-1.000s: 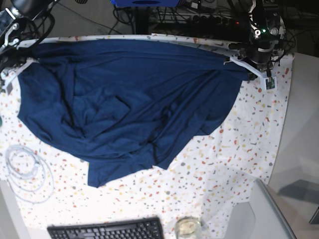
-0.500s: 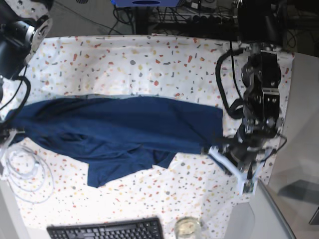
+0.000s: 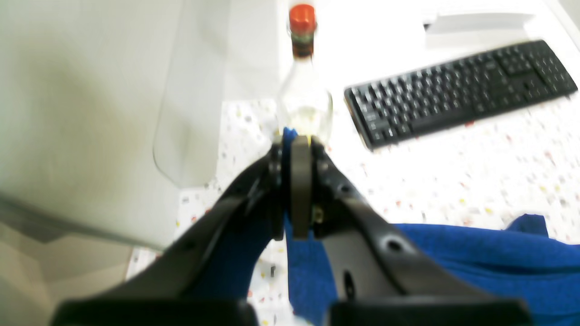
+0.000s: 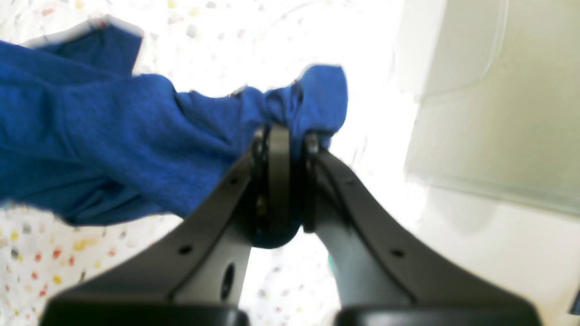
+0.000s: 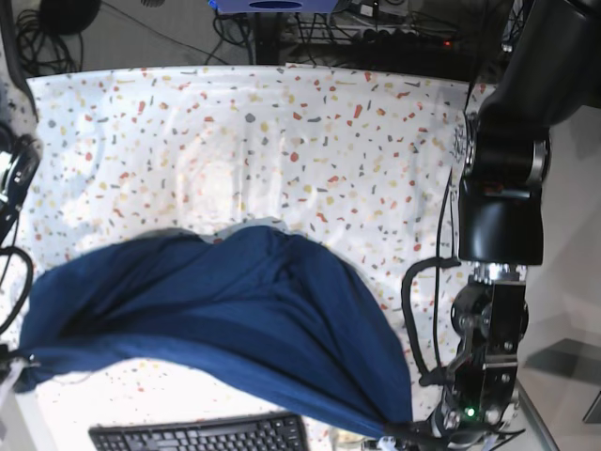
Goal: Layout the t-shirt on the table in an organized manner, then fold the t-shirt properly
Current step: 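Lift the shirt with both grippers and swing it over the table, then lay the lifted shirt flat on the table with both grippers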
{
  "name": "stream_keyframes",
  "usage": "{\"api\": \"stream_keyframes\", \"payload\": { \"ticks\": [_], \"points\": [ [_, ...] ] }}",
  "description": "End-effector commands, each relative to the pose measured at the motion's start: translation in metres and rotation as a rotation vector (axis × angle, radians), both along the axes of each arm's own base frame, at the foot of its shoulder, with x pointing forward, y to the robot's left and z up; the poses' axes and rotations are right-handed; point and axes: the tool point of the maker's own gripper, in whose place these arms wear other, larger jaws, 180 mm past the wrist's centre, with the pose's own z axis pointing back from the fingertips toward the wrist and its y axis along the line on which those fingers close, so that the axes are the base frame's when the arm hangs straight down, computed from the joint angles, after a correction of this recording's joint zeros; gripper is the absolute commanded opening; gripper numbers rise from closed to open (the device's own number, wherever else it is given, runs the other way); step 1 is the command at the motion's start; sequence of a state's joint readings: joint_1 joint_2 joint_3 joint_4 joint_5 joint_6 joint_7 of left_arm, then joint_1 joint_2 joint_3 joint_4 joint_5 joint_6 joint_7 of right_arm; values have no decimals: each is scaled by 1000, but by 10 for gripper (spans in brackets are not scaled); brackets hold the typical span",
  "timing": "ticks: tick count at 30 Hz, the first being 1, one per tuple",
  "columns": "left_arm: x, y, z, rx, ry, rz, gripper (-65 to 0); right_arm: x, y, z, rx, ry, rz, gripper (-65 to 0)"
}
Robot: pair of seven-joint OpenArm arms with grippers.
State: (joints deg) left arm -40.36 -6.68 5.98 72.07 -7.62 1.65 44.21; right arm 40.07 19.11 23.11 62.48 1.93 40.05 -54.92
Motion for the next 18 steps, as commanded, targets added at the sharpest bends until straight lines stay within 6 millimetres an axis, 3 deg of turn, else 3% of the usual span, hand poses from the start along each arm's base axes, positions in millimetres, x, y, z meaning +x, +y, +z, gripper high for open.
{"api": "stream_keyframes", "payload": {
  "ticks": [1, 5, 10, 15, 18],
  "points": [
    [15, -2, 34, -16, -91, 8, -650, 18, -11, 41, -21, -104, -5, -644],
    [33, -9, 59, -73, -132, 14, -650, 35, -24, 91, -40, -198, -20, -644],
    [44, -11, 113, -177, -230, 34, -650, 44, -44, 157, -69, -318, -51, -644],
    [48, -3, 154, -269, -308, 64, -650, 42, -65, 206, -99, -404, -87, -644],
    [37, 3, 180, -285, -387, 70, -650, 33, -73, 233, -146, -466, -105, -644]
  ]
}}
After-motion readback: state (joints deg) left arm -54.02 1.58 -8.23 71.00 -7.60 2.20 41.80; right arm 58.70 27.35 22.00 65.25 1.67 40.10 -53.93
